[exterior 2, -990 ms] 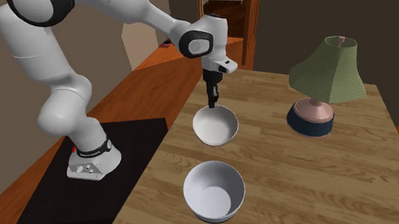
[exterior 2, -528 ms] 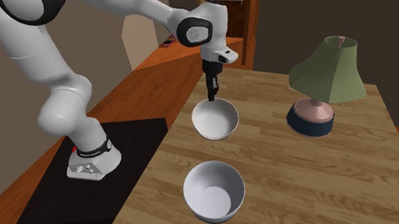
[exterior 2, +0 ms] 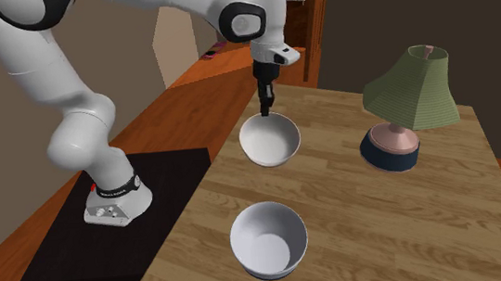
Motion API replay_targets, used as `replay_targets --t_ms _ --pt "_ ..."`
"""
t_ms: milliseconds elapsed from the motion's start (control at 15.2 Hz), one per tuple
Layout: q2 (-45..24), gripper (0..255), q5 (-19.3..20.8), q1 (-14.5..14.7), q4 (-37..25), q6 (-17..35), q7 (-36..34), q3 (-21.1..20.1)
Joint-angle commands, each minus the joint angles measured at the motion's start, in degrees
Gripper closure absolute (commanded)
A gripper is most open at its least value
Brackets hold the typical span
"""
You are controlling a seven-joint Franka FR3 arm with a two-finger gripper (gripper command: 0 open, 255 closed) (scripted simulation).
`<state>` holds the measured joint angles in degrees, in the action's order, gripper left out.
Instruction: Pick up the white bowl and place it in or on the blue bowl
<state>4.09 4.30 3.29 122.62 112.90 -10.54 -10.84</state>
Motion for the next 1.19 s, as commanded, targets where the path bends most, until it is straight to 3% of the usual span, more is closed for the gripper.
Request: replay_targets --t_ms 0,264,1122 --pt "0.4 255 -0.1 0.0 -1.2 -1.6 0.3 0.1" --pt "1.2 255 -0.3 0.0 -3.1 -4.2 0.6 0.1" --pt "8.9 255 2.2 -7.9 0.6 -6.6 18.3 10.6"
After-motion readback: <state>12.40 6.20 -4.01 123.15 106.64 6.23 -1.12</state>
